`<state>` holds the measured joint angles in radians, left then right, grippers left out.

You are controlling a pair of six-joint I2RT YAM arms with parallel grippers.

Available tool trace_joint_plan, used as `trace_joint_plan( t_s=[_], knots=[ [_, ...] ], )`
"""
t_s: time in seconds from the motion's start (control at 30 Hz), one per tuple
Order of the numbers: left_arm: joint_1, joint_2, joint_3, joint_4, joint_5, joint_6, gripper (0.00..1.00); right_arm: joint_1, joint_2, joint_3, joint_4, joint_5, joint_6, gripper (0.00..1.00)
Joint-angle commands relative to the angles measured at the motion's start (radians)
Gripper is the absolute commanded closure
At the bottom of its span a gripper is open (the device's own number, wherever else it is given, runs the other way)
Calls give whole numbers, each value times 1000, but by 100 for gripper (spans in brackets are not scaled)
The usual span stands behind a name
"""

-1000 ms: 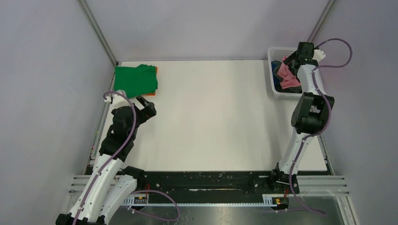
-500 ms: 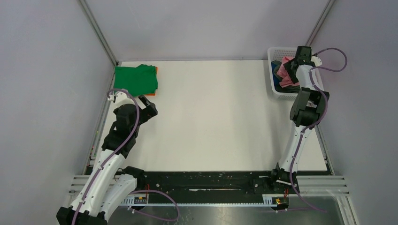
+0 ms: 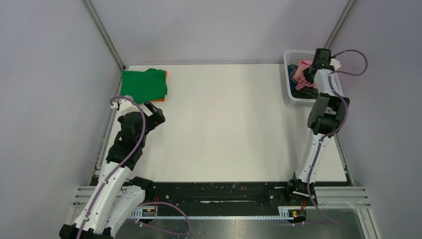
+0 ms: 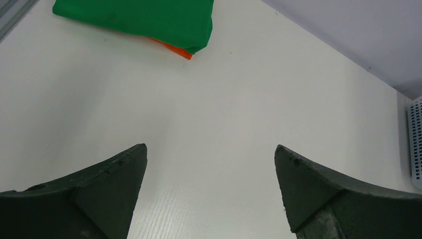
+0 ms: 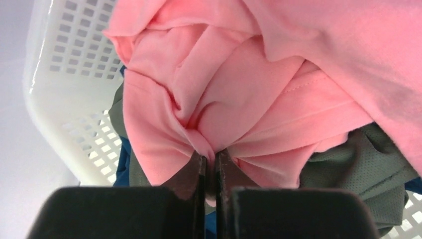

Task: Fold and stack the t-shirts
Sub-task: Grab crumpled tshirt from bin with the right arm, then move the tshirt to the center of the board

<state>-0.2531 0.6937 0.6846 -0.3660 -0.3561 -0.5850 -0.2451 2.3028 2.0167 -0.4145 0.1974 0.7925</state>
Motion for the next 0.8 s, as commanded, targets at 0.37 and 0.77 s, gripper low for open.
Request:
trace_joint_plan(
  t_s=[0.37,0.77],
  knots=[
    [8,-54,19,9,74,-27,1,73,-709,-128,240,-376,-265,100],
    [8,-92,18,2,121,-41,1,490,-886,27,213,-804,-180,100]
  ],
)
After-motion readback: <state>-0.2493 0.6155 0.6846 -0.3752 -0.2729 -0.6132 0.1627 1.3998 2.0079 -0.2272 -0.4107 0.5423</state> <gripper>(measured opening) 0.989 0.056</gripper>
